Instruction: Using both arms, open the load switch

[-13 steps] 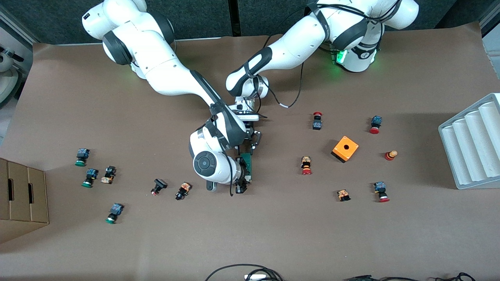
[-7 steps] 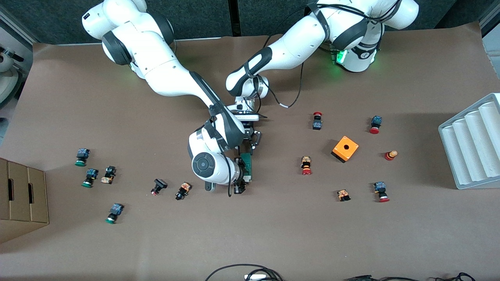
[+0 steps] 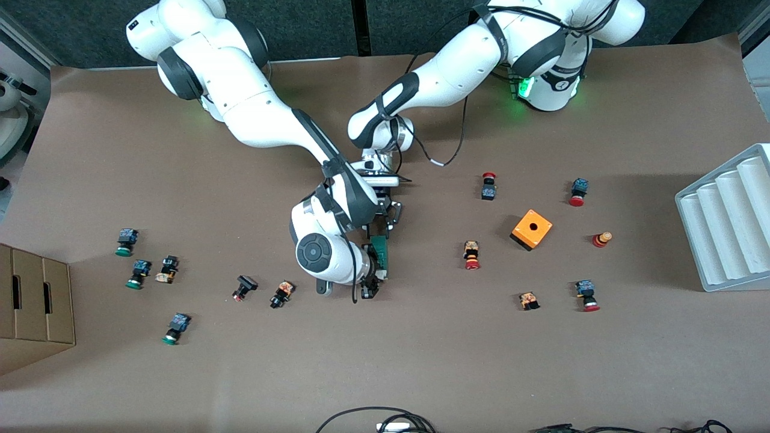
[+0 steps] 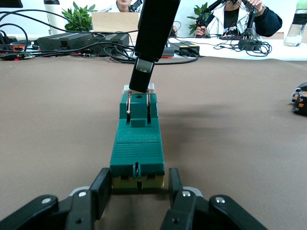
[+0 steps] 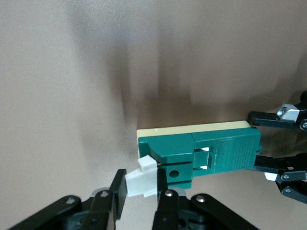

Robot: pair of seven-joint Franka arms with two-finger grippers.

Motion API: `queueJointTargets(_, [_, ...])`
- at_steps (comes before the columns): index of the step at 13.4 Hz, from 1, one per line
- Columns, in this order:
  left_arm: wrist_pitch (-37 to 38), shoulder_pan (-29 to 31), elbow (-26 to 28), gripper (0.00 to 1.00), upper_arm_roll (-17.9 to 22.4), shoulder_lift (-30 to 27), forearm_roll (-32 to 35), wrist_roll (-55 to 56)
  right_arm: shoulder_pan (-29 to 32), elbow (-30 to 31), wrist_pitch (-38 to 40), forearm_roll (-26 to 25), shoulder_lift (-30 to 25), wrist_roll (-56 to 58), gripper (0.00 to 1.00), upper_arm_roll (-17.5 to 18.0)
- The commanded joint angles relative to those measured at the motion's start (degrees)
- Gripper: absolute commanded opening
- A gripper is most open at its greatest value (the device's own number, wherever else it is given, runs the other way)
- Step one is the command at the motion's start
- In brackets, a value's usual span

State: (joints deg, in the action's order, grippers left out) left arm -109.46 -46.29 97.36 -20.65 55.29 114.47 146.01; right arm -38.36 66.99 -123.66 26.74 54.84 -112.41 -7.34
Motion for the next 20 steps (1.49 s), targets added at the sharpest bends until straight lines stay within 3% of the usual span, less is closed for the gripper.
queueJointTargets(1, [0.57, -0.91, -0.41, 0.54, 0.53, 0.7, 0.58, 1.39, -0.32, 1.56, 0.87, 2.0, -1.31, 0.26, 0.28, 0.04])
queueJointTargets(11, [0.57, -0.91, -0.32, 0.54, 0.53, 0.7, 0.58, 1.39, -0.49, 5.17, 1.05, 2.0, -4.56, 0.61, 0.29, 0.22])
queueJointTargets(14, [0.57, -0.91, -0.32, 0.54, 0.53, 0.7, 0.58, 1.39, -0.58, 5.25, 1.14, 2.0, -4.91, 0.52, 0.37, 0.48])
queueJointTargets(20, [0.65, -0.91, -0.32, 0.54, 0.53, 0.61, 0.58, 1.39, -0.75, 5.34, 1.49, 1.91, -5.18, 0.52, 0.36, 0.66])
